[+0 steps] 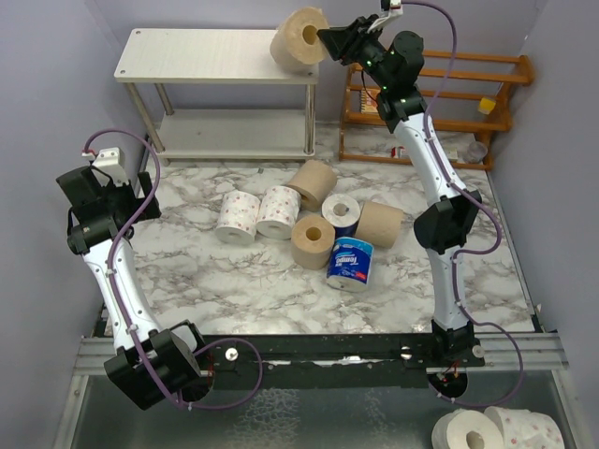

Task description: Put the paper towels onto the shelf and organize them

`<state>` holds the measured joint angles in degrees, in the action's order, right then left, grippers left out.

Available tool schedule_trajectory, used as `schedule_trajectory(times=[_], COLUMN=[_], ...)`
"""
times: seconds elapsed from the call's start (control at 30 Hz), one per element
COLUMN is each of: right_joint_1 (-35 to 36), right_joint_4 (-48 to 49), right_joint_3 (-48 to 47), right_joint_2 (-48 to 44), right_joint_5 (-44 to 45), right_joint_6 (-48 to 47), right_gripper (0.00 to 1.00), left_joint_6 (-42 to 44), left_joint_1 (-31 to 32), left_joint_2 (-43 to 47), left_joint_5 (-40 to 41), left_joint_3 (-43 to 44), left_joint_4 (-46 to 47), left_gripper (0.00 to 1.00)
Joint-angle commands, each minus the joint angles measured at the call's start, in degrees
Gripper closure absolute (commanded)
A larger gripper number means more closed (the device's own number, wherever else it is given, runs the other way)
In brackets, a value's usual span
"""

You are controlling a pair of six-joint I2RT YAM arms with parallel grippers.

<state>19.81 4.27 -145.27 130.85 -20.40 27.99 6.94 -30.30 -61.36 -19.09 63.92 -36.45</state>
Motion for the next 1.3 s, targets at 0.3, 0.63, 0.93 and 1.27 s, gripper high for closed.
schedule_trajectory(times=[0.3, 0.63, 0.93, 1.27], right_joint_1=[0.2, 0.84, 0.75, 0.57], right_joint_4=[4.85, 6.83, -10.59, -13.8], right_joint_3=[-0.78, -1.54, 13.14, 64.27], right_joint_2=[-0.09, 0.56, -15.62, -41.32], right_joint_5=[2.17, 3.16, 11.83, 30.21], right_joint_6=[-0.93, -1.89, -26.8, -55.55], right_gripper=[0.54, 0.01, 0.01, 0.01], left_joint_6=[-0.09, -0.17, -0.58, 0.96], left_joint_1=[-0.38, -0.46, -0.97, -2.79], left_joint_2=[1.23, 1.07, 1.0, -3.82], left_joint_5=[-2.41, -2.54, -3.65, -26.5], left_joint_3=[-0.25, -0.03, 0.58, 3.46], left_joint_4=[1.28, 0.9, 0.39, -3.92], left_gripper=[0.01, 0.01, 0.01, 0.01])
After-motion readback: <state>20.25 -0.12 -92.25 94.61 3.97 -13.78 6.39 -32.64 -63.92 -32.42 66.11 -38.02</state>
